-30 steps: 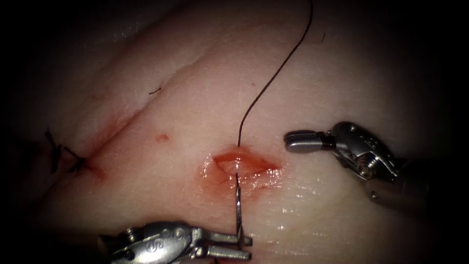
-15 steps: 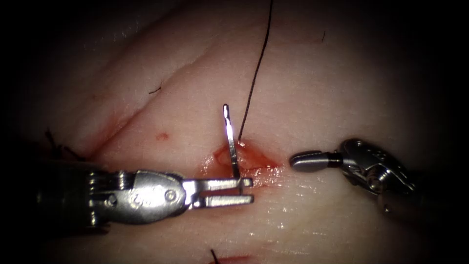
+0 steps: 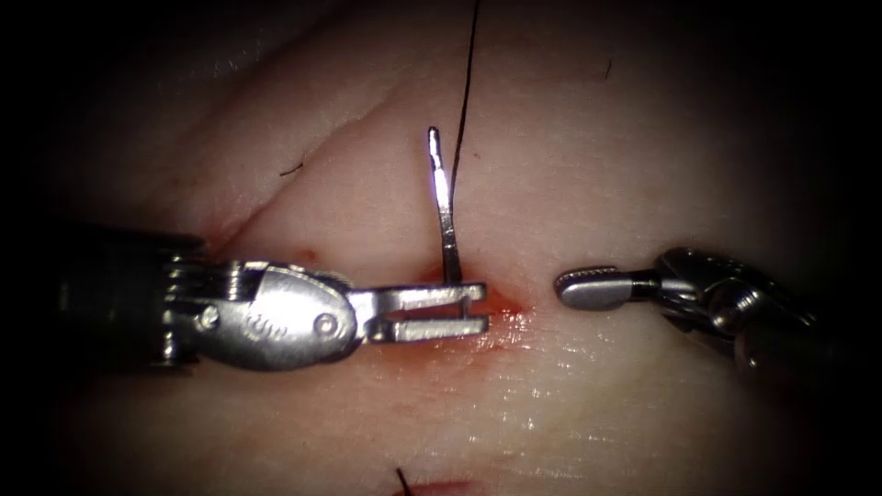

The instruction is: Wound Closure

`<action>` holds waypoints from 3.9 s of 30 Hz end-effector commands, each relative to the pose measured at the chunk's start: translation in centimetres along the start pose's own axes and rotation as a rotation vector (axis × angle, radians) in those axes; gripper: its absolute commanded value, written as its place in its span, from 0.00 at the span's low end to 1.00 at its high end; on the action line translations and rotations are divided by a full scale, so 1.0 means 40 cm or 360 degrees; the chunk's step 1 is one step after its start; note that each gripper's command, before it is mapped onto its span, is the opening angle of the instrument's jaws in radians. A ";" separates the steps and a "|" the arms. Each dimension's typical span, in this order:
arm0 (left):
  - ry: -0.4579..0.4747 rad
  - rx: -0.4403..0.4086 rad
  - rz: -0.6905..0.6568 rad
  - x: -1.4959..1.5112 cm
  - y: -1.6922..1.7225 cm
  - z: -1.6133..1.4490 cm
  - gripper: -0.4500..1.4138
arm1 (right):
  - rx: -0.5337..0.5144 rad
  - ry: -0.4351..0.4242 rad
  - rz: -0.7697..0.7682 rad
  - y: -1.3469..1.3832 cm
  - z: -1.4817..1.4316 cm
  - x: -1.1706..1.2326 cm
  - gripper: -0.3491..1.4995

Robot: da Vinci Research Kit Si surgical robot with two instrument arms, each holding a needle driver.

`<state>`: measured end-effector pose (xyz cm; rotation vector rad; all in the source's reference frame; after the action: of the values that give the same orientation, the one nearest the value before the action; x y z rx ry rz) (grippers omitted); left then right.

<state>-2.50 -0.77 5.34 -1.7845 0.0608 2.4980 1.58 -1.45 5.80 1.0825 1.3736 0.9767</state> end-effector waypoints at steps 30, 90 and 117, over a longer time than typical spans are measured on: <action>-0.0246 0.0025 0.0576 -0.0116 0.0135 0.0147 0.00 | -0.0006 -0.0013 0.0198 -0.0026 0.0165 0.0003 0.74; -0.0483 -0.0207 -0.0490 -0.0288 0.0054 0.0066 0.00 | -0.0167 0.0057 -0.0579 0.0033 0.0166 0.0022 0.00; -0.1176 -0.0094 -0.0483 -0.0416 -0.0062 0.0158 0.00 | -0.0184 0.0073 -0.0826 0.0014 0.0178 0.0004 0.00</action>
<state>-2.47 -0.52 7.08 -0.6986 -0.2974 2.7477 2.23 -1.45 5.75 0.5690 1.5120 0.6856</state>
